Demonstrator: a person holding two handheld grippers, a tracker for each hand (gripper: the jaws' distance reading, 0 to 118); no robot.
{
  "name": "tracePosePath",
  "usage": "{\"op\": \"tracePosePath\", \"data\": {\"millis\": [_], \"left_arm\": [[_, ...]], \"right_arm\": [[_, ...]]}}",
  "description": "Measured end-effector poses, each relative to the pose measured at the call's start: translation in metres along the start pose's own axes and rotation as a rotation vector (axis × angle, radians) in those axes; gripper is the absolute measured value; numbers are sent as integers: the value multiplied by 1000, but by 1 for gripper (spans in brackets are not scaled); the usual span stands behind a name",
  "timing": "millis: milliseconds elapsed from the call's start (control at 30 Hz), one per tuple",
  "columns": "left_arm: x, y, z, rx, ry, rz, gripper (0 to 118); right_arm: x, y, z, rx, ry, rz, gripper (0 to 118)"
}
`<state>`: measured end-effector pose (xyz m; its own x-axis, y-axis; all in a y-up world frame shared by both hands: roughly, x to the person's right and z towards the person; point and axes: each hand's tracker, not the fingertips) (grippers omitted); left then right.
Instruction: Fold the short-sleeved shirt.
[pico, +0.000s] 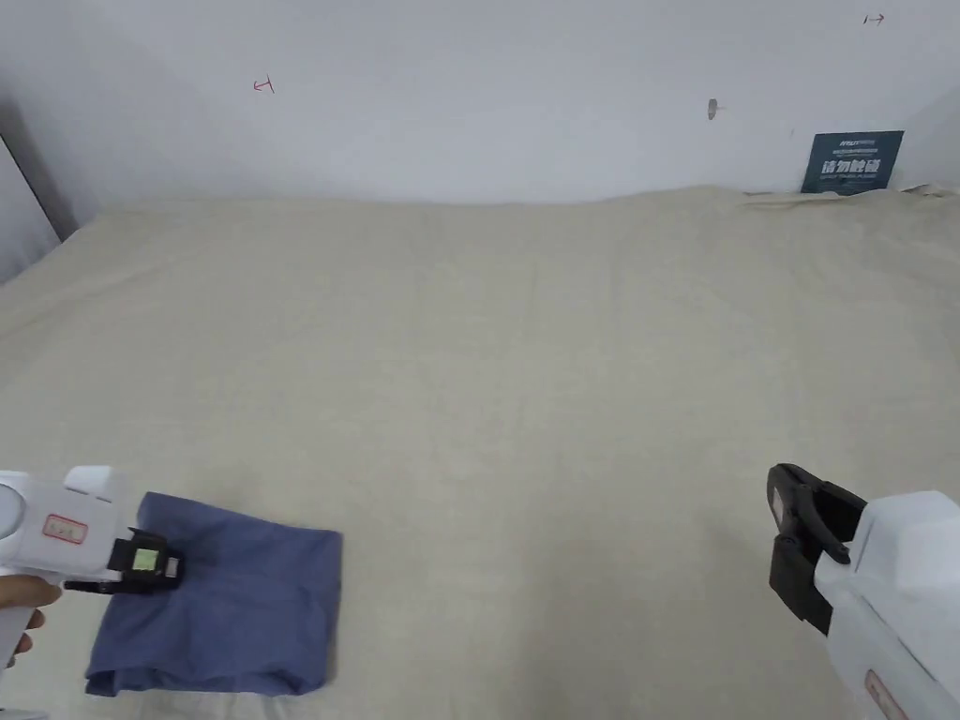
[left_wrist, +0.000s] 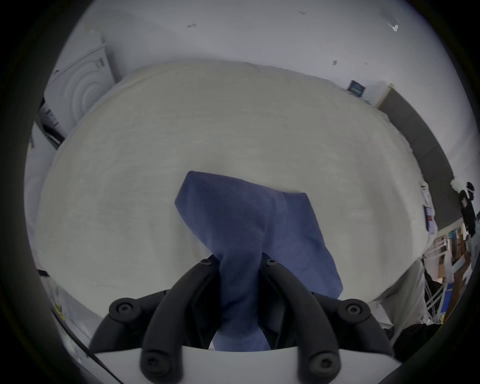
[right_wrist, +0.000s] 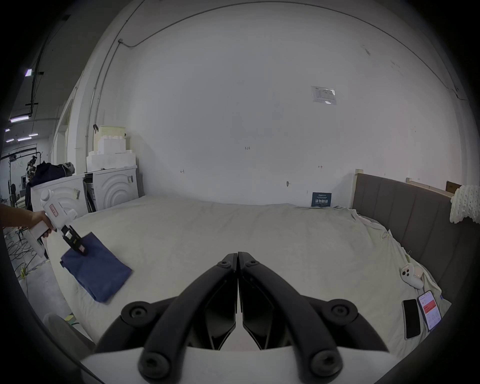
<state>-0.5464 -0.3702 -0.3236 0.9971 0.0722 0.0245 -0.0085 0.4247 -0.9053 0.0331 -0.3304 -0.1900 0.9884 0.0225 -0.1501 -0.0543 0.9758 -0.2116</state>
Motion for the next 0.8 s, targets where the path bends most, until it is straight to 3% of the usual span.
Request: {"op": "tracePosePath", "data": {"millis": [167,533,600,700,733,767,800], "left_arm": [[-34,-4,-21,-60,107,39,21],[-38,-20,-52,-61,138,111,28],[-38,-18,-52,-59,154,123,39],[-32,-19,-47,-33,222,121,82],[-32,-18,-43,-8,236,120,105],[-29,-18,-38,19,250,122,116],[-26,-18,-31,48,249,118,118]], "right_arm": [[0,1,-5,-24,-13,-11,0],[7,-4,3,-66,-41,-24,0],[8,-4,5,-71,-43,-27,0],[7,-1,8,-73,-41,-32,0],[7,0,10,-71,-41,-32,0],[7,2,13,-68,-39,-31,0],[5,4,11,-65,-39,-31,0]]}}
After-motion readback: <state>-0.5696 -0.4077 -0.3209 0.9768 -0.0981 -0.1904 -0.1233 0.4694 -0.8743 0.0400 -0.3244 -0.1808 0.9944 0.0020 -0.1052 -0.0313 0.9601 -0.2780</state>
